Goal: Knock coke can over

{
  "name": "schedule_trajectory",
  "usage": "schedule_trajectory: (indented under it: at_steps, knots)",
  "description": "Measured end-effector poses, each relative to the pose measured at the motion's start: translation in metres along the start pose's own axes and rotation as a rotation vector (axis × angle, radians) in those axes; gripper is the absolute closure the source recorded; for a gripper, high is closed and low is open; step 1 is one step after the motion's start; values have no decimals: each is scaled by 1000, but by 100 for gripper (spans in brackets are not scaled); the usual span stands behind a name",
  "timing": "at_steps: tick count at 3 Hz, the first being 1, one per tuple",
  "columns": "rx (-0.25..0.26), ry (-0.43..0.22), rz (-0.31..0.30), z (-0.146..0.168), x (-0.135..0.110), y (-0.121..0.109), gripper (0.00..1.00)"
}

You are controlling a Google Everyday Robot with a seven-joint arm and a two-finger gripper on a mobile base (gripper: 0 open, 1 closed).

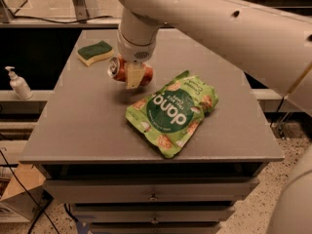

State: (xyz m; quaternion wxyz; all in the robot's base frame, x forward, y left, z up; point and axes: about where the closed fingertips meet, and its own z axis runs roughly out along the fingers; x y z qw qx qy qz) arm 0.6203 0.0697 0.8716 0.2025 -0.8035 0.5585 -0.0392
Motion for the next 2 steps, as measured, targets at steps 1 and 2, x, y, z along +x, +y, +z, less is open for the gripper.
schedule_trajectory:
  at_steps: [1,2]
  knots:
    - [0,1,-1,0,0,0,0]
    - [0,1,-1,0,0,0,0]
